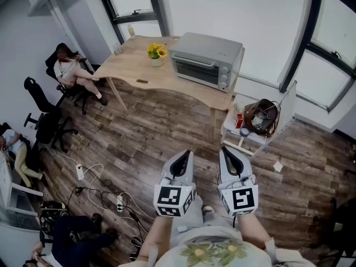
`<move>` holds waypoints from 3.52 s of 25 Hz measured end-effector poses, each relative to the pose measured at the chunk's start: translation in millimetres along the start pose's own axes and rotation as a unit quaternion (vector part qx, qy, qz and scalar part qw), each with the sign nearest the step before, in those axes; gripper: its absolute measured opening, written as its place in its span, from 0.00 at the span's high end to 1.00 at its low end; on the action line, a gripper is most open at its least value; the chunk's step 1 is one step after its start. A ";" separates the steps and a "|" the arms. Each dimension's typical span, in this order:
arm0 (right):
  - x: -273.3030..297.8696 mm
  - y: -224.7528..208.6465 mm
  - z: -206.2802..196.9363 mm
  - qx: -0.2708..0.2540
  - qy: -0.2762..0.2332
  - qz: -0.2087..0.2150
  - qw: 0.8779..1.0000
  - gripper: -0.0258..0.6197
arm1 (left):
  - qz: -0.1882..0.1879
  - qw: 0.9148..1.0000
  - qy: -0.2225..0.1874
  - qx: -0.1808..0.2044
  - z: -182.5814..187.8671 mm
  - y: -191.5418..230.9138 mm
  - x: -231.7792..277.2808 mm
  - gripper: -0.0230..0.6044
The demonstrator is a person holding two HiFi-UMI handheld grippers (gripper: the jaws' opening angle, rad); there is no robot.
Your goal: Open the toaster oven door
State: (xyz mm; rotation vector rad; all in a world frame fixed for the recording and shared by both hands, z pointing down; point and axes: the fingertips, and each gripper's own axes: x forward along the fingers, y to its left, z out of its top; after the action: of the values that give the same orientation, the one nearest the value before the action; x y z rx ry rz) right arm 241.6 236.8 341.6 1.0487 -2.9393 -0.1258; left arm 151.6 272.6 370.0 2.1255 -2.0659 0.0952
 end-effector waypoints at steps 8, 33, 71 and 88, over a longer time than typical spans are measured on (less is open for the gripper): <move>17.9 3.7 2.7 -0.015 -0.007 0.021 1.000 0.96 | 0.008 1.000 0.012 0.007 -7.0 14.8 10.7 0.97; 199.0 -77.2 -12.3 0.051 0.035 -0.003 0.998 0.77 | -0.033 0.999 0.000 0.013 37.4 157.4 184.0 0.68; 372.3 -165.7 -68.8 0.103 0.098 -0.082 0.986 0.64 | -0.061 0.994 0.067 0.058 55.3 331.2 377.9 0.68; 445.3 -176.4 -99.3 -0.050 0.196 -0.022 0.979 0.64 | -0.201 0.912 0.140 0.330 15.3 319.2 460.2 0.66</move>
State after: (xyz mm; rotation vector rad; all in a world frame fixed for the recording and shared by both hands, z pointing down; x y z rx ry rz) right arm 12.5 -188.0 421.6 0.9911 -2.5309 -0.0585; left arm -151.6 -190.3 458.0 2.6484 -1.5150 1.1066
